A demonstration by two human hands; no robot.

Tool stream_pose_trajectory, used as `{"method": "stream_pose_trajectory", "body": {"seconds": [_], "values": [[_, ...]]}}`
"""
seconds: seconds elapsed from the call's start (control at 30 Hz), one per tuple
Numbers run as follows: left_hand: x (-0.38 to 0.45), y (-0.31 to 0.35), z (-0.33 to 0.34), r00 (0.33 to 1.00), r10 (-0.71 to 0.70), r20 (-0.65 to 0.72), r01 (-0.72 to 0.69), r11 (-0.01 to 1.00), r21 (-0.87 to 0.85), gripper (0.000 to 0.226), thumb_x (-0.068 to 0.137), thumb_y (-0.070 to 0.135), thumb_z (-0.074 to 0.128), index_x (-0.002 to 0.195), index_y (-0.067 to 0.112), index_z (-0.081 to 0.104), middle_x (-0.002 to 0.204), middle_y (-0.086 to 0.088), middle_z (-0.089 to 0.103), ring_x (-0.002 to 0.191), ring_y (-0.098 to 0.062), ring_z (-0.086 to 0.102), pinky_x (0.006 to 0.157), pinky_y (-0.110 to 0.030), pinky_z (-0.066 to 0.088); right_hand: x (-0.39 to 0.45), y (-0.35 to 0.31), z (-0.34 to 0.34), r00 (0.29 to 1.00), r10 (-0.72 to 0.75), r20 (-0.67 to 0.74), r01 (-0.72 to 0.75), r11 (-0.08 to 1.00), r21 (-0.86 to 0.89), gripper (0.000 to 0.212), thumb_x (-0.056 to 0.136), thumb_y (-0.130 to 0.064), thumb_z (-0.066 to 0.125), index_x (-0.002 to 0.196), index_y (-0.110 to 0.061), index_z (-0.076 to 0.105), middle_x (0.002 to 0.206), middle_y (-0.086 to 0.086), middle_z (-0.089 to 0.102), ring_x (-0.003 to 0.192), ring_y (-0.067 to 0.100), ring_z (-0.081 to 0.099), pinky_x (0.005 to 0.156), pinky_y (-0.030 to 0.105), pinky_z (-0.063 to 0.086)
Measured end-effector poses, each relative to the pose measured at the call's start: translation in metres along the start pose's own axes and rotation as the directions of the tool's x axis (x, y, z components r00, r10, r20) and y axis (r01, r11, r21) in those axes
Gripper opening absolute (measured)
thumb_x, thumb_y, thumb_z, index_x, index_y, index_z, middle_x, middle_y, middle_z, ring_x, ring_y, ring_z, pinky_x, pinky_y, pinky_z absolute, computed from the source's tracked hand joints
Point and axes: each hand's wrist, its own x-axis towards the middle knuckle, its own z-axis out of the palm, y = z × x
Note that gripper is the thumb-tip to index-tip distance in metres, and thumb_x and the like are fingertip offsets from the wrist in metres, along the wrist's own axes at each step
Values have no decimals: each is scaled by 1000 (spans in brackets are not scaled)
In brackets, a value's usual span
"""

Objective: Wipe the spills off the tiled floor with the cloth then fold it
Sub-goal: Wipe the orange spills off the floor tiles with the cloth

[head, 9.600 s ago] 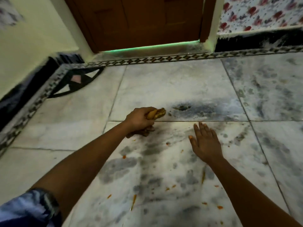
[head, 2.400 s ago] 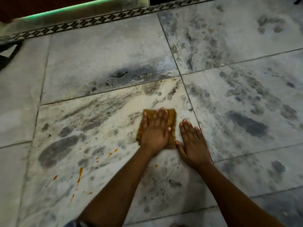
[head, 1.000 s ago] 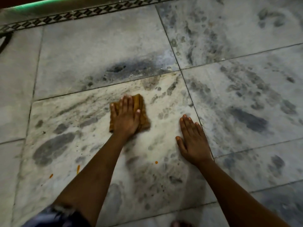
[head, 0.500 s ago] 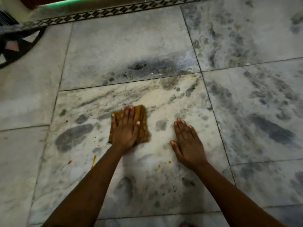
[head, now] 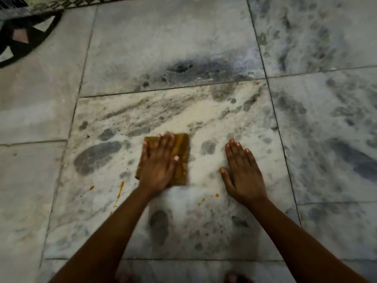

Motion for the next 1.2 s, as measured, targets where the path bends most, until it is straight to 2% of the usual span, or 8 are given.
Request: {"method": "stream_pose_trajectory", "body": {"seconds": [0.17,0.4,0.63,0.83,0.93,1.03,1.13,1.2], "values": [[72,-8,-14,944,-323,75,326,945,-28,68,89,47,8,150,17,1,159,-3,0,146,-18,-6,114,-48,-12,0,0,0,1000,1,0,-1,1000,21,65,94,-42,27,147,-5,24,154,11,20,143,18,15,116,36,11],[-22,23,2,1000,2,-3,-3,995,-103,63,92,48,13,147,20,2,155,4,1,143,-11,-7,112,-35,-17,6,-6,-2,999,39,-12,-38,998,56,70,93,-50,21,147,-5,22,155,10,18,143,19,17,115,34,4],[27,-51,-16,915,-402,32,402,904,-146,63,93,50,13,149,24,2,159,1,-1,145,-15,-7,113,-43,-13,34,-41,6,991,-134,27,133,990,43,74,95,-54,8,146,-3,23,154,11,17,141,14,9,114,29,-1],[-32,-43,-6,997,68,48,-67,997,-26,61,91,58,12,147,35,3,157,2,4,145,-21,2,112,-43,-10,59,-53,6,979,-197,59,197,980,3,69,95,-49,19,146,-3,25,153,13,23,141,18,14,114,30,0],[-42,-83,-12,996,-64,60,67,997,-45,60,88,60,8,144,39,0,154,8,-5,145,-20,-2,111,-38,-11,69,-56,4,963,-265,55,266,964,-16,70,95,-52,16,146,-4,23,154,10,19,142,19,14,114,31,2],[-21,-112,-22,966,-230,120,231,973,2,66,78,60,-5,140,37,-13,158,5,-7,146,-19,-7,112,-40,-11,89,-63,-4,858,-497,134,509,857,-82,71,96,-52,11,145,-4,28,152,13,25,141,25,25,114,36,12],[-18,-121,-34,965,-110,239,104,994,37,69,74,61,-12,136,35,-22,158,0,-11,145,-22,-10,113,-48,-9,101,-78,-13,707,-665,239,703,697,-140,67,97,-49,17,142,-2,36,148,16,34,137,27,33,109,38,19],[-29,-121,-39,943,37,330,-67,994,81,68,73,61,-14,135,34,-25,158,-3,-14,145,-23,-11,113,-48,-9,100,-88,-13,716,-651,253,695,701,-161,69,97,-50,14,140,-2,38,146,17,37,134,28,37,108,38,20]]}}
